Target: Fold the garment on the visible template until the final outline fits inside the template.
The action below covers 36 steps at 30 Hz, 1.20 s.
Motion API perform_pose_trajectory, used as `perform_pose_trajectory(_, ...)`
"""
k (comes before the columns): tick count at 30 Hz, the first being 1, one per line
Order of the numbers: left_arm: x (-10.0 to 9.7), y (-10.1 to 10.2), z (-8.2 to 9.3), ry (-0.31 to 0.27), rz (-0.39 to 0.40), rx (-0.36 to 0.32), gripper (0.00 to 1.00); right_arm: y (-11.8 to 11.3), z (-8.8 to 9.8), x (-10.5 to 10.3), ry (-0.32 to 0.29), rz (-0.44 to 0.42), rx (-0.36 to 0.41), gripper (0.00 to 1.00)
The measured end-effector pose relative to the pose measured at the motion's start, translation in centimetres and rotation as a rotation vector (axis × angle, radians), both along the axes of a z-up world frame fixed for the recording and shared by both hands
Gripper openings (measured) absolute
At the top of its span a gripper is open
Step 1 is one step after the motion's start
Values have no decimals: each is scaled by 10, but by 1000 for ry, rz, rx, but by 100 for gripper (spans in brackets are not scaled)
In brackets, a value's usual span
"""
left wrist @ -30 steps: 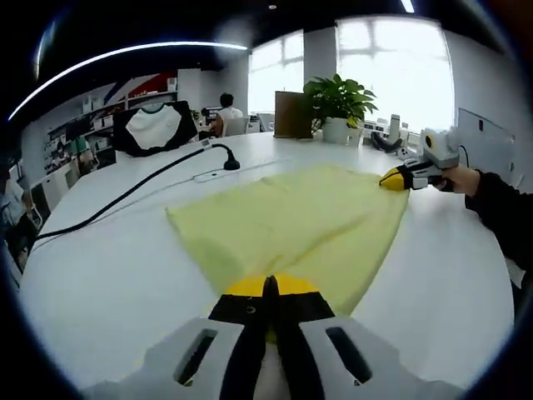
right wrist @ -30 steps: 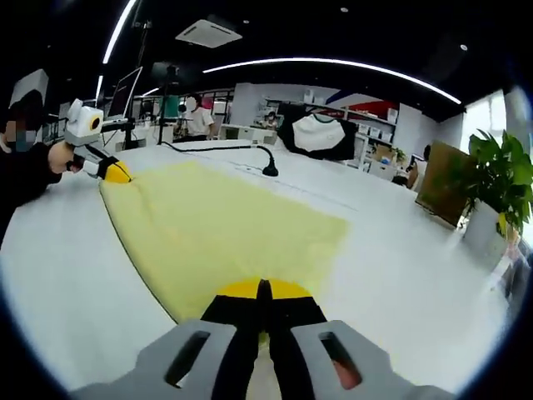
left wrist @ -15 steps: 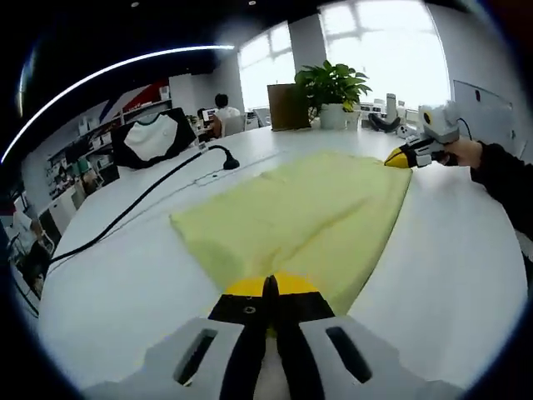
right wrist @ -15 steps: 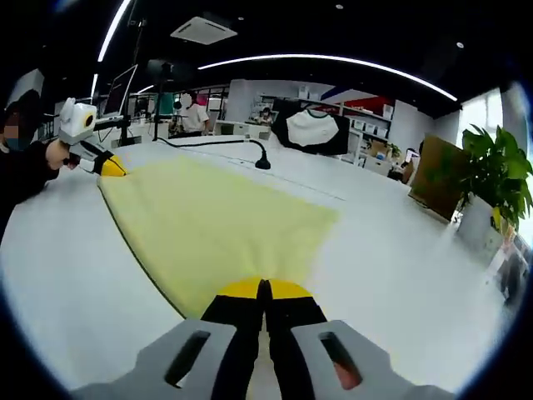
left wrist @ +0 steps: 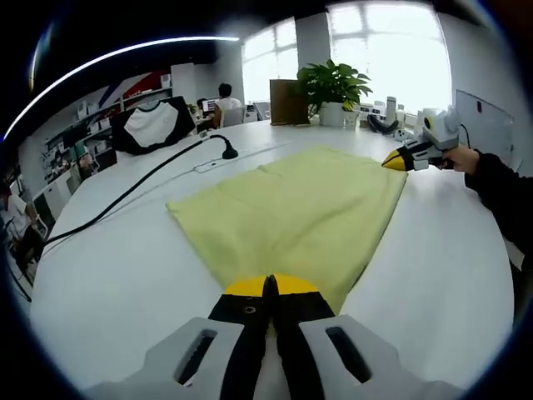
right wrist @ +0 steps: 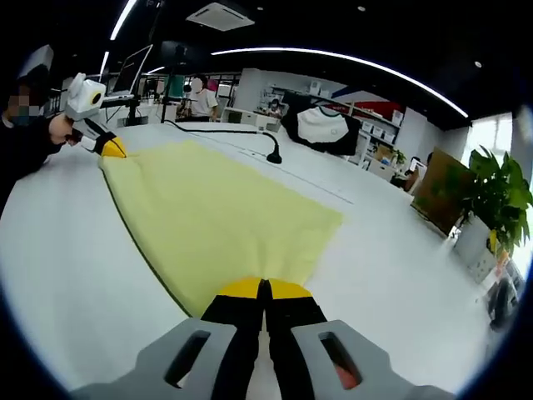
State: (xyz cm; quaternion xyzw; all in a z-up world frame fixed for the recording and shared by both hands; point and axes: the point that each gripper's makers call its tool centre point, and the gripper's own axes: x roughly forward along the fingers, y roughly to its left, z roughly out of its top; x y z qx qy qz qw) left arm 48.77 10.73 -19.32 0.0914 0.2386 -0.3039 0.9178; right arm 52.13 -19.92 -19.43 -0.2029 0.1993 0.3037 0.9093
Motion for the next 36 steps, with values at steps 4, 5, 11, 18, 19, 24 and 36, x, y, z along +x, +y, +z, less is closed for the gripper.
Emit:
perform_pose_trajectory(4,-15,0,1,1,-18,10,0,1,0,-12,7,12,-11,0)
perform_pose_trajectory(5,-18,0,1,-2,-21,14,0,1,0,-13,4,15,-20,0)
perform_pose_trajectory(11,-30,1,2,-25,-34,48,0,2,2,-25,46,12,-27,0)
perform_pose_trajectory(18,-38,7,2,-46,-42,47,0,2,1,-35,62,8,-27,0)
perform_pose_trajectory(19,-38,7,2,-52,-39,49,0,2,1,-35,63,5,-26,0)
perform_pose_trajectory(24,-37,8,2,-58,-29,45,0,-1,0,-35,95,-15,11,0)
perform_pose_trajectory(36,-31,12,18,-71,32,-147,1,-1,31,-29,55,-111,215,0)
